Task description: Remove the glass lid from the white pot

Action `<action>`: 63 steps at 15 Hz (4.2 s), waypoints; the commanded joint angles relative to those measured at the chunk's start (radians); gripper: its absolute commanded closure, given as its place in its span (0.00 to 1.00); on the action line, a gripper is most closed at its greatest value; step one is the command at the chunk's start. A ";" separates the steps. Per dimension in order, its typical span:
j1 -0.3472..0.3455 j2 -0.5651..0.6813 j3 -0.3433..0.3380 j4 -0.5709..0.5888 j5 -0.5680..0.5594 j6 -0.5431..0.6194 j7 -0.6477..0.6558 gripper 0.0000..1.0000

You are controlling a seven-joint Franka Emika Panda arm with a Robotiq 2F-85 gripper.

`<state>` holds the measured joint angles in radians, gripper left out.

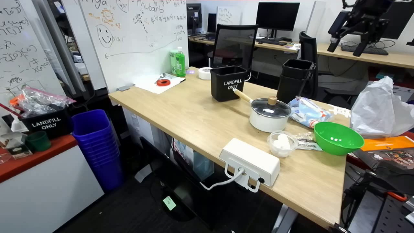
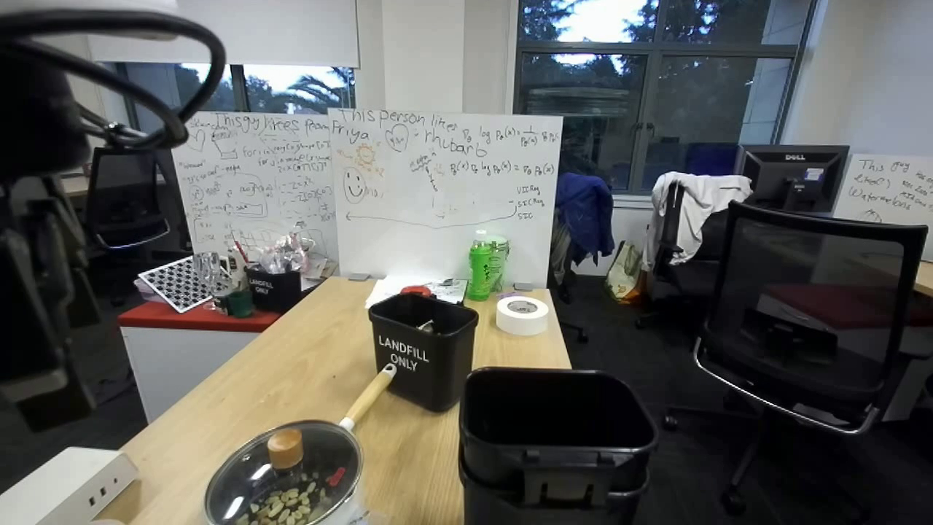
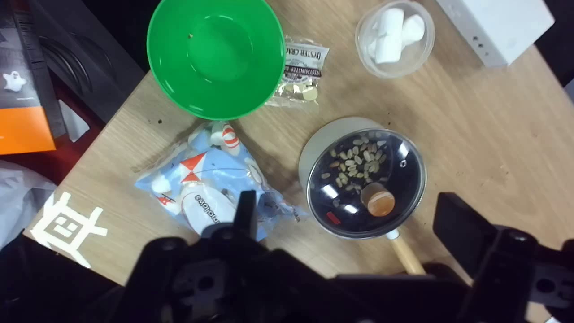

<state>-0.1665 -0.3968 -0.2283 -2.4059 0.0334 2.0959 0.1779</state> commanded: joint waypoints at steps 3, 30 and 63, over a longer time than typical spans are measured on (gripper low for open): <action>-0.040 0.031 0.062 -0.028 -0.028 0.085 0.116 0.00; 0.022 0.469 0.197 0.190 -0.007 0.058 1.060 0.00; 0.130 0.868 0.065 0.487 0.018 0.191 1.714 0.32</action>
<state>-0.0457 0.4543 -0.1499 -1.9418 0.0421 2.2968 1.8770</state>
